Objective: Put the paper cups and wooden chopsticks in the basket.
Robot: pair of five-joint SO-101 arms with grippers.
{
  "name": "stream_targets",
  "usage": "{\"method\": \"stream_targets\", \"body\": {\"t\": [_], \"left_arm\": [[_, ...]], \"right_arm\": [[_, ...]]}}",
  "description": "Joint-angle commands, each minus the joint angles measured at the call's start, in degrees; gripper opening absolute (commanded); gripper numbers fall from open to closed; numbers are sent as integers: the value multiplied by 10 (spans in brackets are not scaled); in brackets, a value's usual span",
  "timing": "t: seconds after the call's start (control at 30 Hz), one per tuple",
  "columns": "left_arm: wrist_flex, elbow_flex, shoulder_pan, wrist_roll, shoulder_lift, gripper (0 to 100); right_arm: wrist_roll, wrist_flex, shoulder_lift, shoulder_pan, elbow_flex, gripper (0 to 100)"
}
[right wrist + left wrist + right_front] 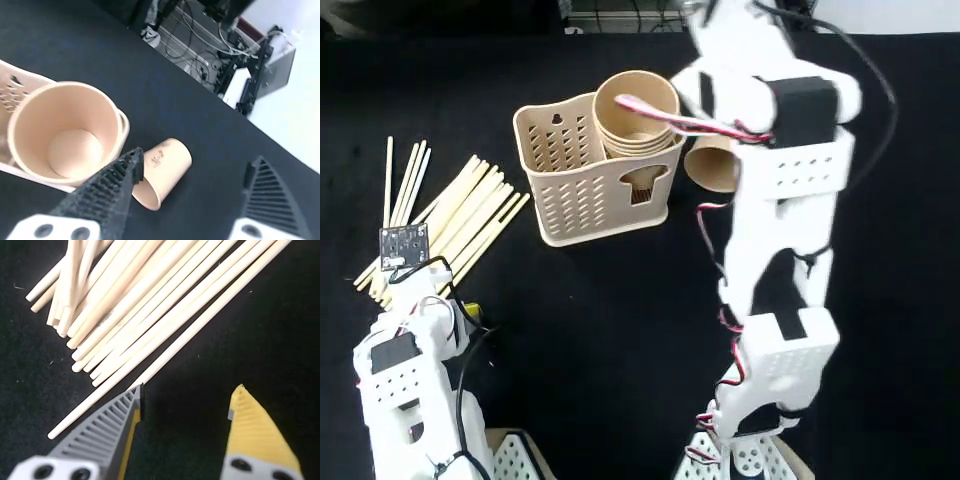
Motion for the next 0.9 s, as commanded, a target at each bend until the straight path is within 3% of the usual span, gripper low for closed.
{"method": "stream_targets", "body": {"t": [0.0,0.4,0.6,0.87], "left_arm": [[-9,-2,4,-7,-5,278],[-9,-2,6,-7,-5,278],[-10,-2,6,-7,-5,278],[-47,16,7,-4,-6,266]], "right_arm": [[8,18,-55,40,55,248],[33,-36,-175,117,301,17],[33,-111,-229,157,452,12],[105,-266,-356,172,751,12]]}}
